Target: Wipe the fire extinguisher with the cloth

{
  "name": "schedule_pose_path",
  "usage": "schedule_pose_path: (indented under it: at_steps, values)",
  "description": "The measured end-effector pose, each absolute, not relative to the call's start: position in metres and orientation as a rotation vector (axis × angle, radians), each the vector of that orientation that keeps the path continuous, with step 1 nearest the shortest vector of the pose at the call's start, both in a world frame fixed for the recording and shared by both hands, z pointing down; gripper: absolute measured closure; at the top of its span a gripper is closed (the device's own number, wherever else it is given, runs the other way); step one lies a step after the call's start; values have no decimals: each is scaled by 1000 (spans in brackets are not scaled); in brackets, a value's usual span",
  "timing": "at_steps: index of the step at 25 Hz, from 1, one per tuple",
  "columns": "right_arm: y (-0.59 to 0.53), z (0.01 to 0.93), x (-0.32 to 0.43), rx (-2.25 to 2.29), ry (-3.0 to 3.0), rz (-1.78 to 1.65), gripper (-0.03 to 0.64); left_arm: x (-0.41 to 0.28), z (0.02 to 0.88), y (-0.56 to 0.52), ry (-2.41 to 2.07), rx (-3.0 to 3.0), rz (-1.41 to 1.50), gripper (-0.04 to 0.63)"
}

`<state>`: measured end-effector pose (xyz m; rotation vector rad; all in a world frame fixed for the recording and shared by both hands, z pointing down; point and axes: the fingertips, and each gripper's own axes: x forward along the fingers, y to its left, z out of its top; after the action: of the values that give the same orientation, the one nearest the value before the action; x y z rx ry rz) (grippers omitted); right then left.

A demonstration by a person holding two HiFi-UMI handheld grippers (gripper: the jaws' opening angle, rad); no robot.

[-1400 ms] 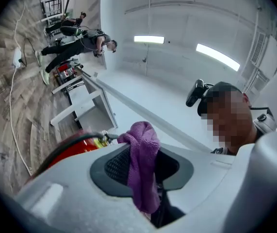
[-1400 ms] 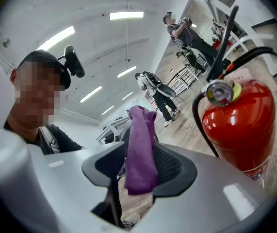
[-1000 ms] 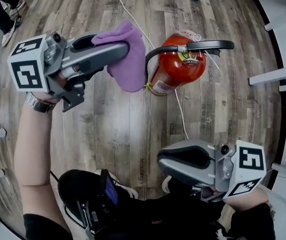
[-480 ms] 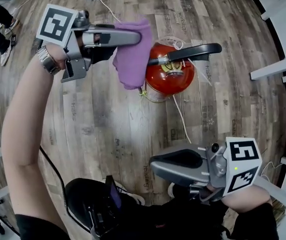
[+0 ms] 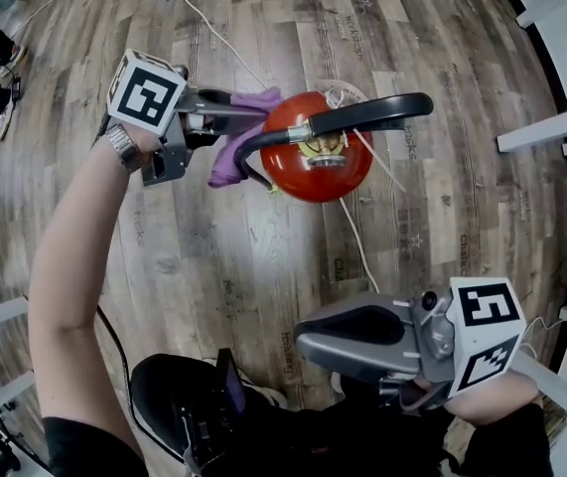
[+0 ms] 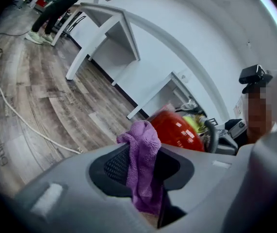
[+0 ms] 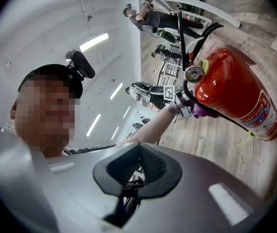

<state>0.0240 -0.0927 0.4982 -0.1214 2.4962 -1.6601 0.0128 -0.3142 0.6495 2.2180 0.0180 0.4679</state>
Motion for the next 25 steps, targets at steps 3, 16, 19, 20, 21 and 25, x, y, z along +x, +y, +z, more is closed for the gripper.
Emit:
schedule_pose_path:
  at_steps: [3, 16, 19, 20, 21, 25]
  values:
    - [-94, 492, 23, -108, 2469, -1691, 618, 8, 704, -317, -99, 2188, 492, 488]
    - [-99, 493, 32, -163, 2475, -1691, 618, -6, 923, -308, -609, 2037, 485, 491]
    - [-99, 494, 35, -178, 2472, -1692, 618, -9, 942, -303, -671, 1982, 491, 491]
    - [-99, 494, 35, -181, 2474, -1691, 618, -10, 945, -303, -687, 1965, 490, 491]
    - [-100, 494, 35, -185, 2476, -1692, 618, -10, 947, -302, -697, 1951, 487, 491]
    - [-100, 495, 34, -188, 2478, -1691, 618, -14, 949, -302, -710, 1891, 409, 491]
